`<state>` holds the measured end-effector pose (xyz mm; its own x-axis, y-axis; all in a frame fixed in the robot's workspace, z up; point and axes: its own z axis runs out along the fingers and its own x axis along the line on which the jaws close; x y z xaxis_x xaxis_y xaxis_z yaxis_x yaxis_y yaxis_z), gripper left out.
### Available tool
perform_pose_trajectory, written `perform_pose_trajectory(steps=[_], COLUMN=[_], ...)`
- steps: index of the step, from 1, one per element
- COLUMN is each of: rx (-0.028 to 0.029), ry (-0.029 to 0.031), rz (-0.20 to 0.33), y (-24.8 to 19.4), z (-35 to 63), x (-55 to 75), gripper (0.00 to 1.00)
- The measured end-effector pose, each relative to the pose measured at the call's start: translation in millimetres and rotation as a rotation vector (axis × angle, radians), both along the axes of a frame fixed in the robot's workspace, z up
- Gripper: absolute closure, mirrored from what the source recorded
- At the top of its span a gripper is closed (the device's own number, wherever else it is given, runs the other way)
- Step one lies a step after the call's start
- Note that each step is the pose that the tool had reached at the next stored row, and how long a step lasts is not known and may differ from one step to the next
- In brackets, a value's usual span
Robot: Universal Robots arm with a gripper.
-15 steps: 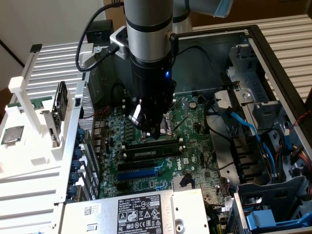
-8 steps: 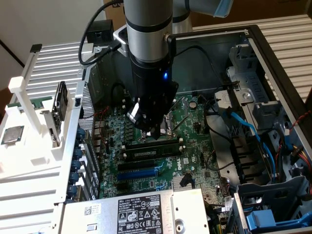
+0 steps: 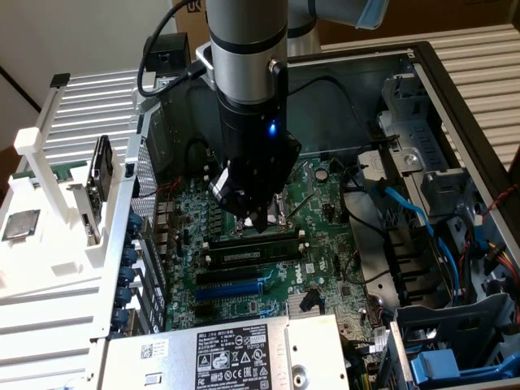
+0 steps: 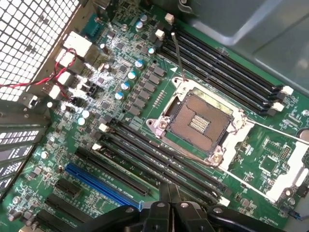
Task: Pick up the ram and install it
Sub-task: 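Press down the ram until it locks into place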
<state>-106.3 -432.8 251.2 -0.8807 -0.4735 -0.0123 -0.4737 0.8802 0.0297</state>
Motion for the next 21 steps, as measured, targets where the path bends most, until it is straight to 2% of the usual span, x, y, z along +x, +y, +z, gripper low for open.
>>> perform_pose_trajectory(steps=[21], rx=[-0.0001], ry=[0.0], rz=[-0.345], y=[0.0], z=[-0.1], x=[0.0], gripper=[0.9])
